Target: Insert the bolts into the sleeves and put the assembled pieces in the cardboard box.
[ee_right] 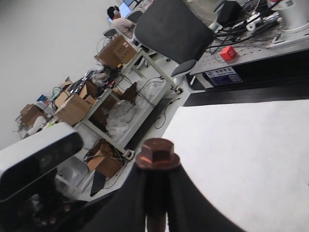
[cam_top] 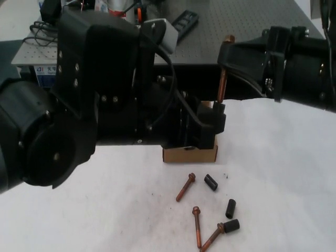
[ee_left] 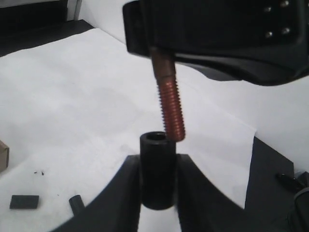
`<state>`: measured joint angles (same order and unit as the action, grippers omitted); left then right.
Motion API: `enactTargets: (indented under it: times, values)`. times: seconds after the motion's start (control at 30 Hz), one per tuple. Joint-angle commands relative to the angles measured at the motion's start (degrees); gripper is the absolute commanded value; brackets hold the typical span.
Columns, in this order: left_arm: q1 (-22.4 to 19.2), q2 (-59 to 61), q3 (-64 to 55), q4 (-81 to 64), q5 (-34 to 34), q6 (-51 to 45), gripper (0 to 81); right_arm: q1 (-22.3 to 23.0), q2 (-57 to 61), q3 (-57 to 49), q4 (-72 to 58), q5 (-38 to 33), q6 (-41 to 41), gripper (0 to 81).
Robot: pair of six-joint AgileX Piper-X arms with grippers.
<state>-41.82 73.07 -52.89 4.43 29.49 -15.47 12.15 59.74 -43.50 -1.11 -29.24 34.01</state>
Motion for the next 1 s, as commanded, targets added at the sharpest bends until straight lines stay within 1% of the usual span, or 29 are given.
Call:
enactTargets:
  times: [0.0,0.17,0.3,0.47,0.57,0.83,0.87,0.9,0.93,0.97]
  values:
    - [0.01,-0.65,-0.57,-1.5,0.89,-0.38,0.6,0.01,-0.52,-0.3,-0.1,0.62,-0.81,5.0]
    - [0.01,-0.65,-0.57,-1.5,1.3,-0.38,0.6,-0.1,-0.52,-0.3,-0.1,1.3,-0.81,5.0]
    - [0.01,-0.65,-0.57,-1.5,1.18,-0.38,0.6,0.03,-0.52,-0.3,-0.1,-1.76,-0.57,5.0]
    - [0.01,-0.65,-0.57,-1.5,-2.46,-3.9,0.6,0.03,-0.52,-0.3,-0.1,-2.66,-0.57,5.0]
    - [0.01,-0.65,-0.57,-1.62,-2.47,-3.89,0.6,0.03,-0.52,-0.3,0.02,-4.04,-0.57,5.0]
    - [0.01,-0.65,-0.57,-2.85,-2.22,-3.54,0.6,0.03,-0.52,-0.3,4.26,-4.36,-0.58,5.0]
    - [0.01,-0.65,-0.57,-2.9,-2.16,-3.34,0.6,0.03,-0.52,-0.13,4.43,-4.36,-0.58,4.1]
    - [0.01,-0.65,-0.57,-2.88,-2.16,-3.34,0.6,0.03,-0.41,-0.14,4.64,-4.66,-1.04,0.6]
    - [0.01,-0.65,-0.57,-2.88,-2.16,-3.34,0.6,0.03,-0.41,-0.14,4.64,-5.38,-1.99,6.4]
    - [0.01,-0.65,-0.57,-2.88,-2.16,-3.34,0.6,0.03,-0.41,-0.14,4.63,-5.44,-2.1,16.9]
